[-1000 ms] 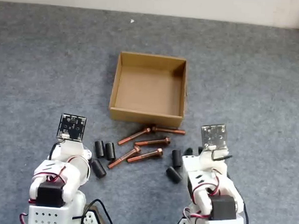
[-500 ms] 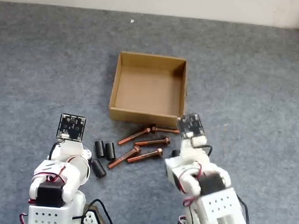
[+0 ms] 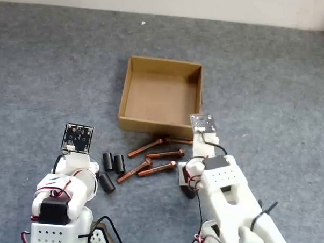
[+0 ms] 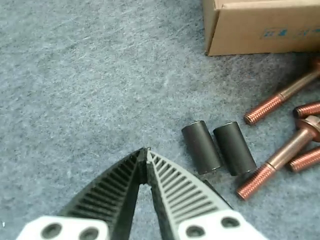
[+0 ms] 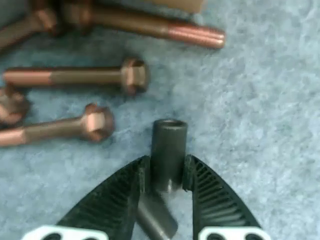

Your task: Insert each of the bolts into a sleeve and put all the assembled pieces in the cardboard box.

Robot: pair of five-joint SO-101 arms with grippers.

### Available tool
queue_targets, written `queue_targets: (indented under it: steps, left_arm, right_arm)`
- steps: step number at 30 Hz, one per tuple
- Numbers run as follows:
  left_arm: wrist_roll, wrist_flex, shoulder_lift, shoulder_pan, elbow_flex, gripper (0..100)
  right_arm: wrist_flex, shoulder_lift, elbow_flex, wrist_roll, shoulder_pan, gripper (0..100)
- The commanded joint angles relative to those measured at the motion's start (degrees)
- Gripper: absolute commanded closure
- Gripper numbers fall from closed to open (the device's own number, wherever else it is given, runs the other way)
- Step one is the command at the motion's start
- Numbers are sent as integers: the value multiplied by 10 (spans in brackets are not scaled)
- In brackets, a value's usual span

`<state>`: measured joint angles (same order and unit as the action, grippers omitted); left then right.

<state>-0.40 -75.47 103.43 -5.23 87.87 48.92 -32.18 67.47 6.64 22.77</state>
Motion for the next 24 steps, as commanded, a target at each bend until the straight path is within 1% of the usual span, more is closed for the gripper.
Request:
queue_targets:
  steps: [1, 5, 7, 9, 11, 12, 16, 21, 24]
  left_arm:
    - [-8, 8, 5, -5, -22, 995]
    - [-8, 8, 5, -5, -22, 995]
    - [-8, 8, 5, -5, -22, 995]
    - [-8, 8, 5, -4, -22, 995]
    - [-11, 16, 4, -4, -22, 995]
    - [-26, 19, 4, -4, -22, 995]
    - [-146, 25, 5, -4, -48, 995]
    - [-199, 26, 0, 2, -129, 995]
    - [-236, 24, -7, 44, -150, 995]
  right_arm:
    - [-41, 42, -30, 2, -17, 882]
    - [-65, 72, -30, 2, -16, 887]
    - [-65, 76, -30, -7, -16, 922]
    - [-64, 66, -30, -52, -16, 997]
    - [-62, 44, -29, -81, -19, 988]
    - [-62, 29, -27, -83, -20, 995]
    - [-61, -58, -22, -83, -46, 994]
    - [-54, -178, 29, -82, -88, 994]
    - [-55, -227, 53, -76, -106, 994]
